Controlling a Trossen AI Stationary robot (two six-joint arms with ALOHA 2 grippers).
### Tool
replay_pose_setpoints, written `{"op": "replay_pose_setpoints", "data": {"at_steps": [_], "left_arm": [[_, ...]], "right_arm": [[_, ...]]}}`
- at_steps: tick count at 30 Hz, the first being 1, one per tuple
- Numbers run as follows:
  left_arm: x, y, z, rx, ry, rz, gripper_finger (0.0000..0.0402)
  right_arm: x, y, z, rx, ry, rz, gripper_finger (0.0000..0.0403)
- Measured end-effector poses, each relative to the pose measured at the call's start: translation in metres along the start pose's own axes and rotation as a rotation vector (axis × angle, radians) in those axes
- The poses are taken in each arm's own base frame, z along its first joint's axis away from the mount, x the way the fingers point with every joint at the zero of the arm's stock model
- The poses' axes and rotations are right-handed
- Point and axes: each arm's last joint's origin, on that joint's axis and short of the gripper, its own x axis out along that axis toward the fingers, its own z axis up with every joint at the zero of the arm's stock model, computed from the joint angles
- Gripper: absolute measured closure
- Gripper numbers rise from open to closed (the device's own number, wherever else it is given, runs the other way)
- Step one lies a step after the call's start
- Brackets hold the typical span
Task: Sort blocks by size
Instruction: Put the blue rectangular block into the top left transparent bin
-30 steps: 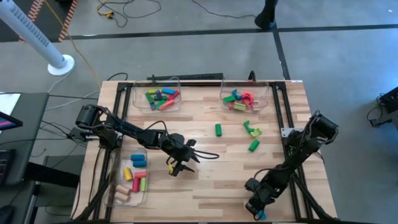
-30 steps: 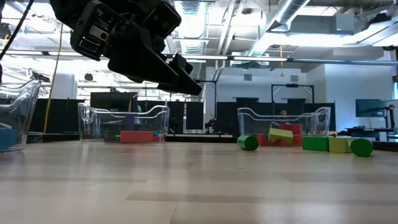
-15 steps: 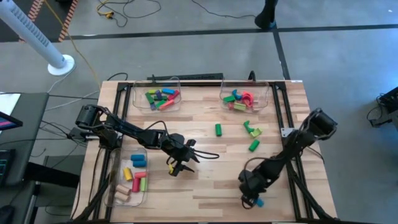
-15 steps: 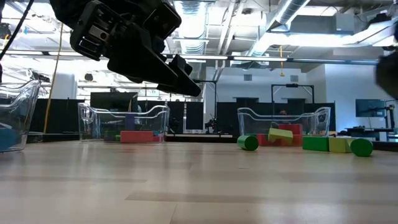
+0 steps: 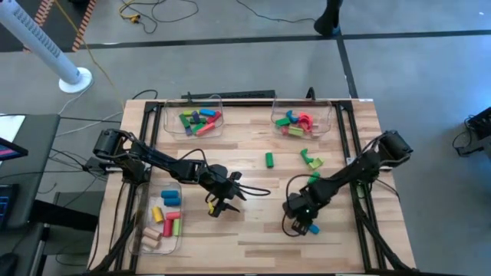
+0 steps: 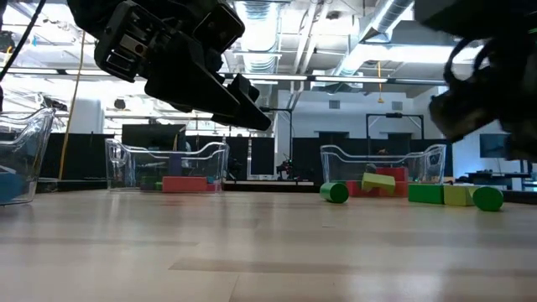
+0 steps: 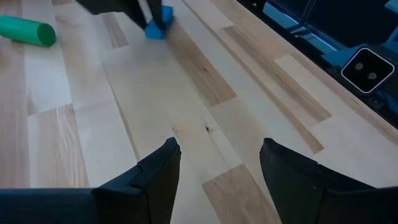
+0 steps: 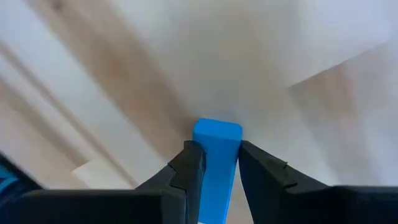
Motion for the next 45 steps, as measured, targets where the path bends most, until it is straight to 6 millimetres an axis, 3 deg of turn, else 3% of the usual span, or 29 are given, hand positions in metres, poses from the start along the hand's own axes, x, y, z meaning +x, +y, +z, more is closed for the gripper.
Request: {"op": "replay_pose_setpoints", "data": {"at_steps": [12, 20, 25, 34, 40, 45], "left_arm": [[0.000, 0.000, 0.000, 0.006, 0.000, 0.000, 0.0189], [0.000, 0.000, -0.002, 0.001, 0.021, -0.003, 0.0189], [0.000, 0.000, -0.002, 0.001, 0.023, -0.003, 0.0189], [0.000, -0.001, -0.004, 0.019, 0.036, -0.005, 0.0189], [0.000, -0.001, -0.003, 0.031, 0.035, -0.005, 0.0189], [0.000, -0.001, -0.003, 0.031, 0.035, -0.006, 0.0189]], "right_arm": [[-0.045, 0.002, 0.034, -0.125, -0.110, -0.133, 0.0277], [-0.062, 0.010, 0.038, -0.196, -0.118, -0.129, 0.0277], [-0.061, 0.016, 0.028, -0.262, -0.107, -0.155, 0.0261], [-0.050, 0.029, -0.012, -0.279, -0.145, -0.303, 0.0157], [-0.039, 0.034, -0.026, -0.287, -0.193, -0.293, 0.0150], [-0.028, 0.026, -0.029, -0.264, -0.186, -0.320, 0.0160]]}}
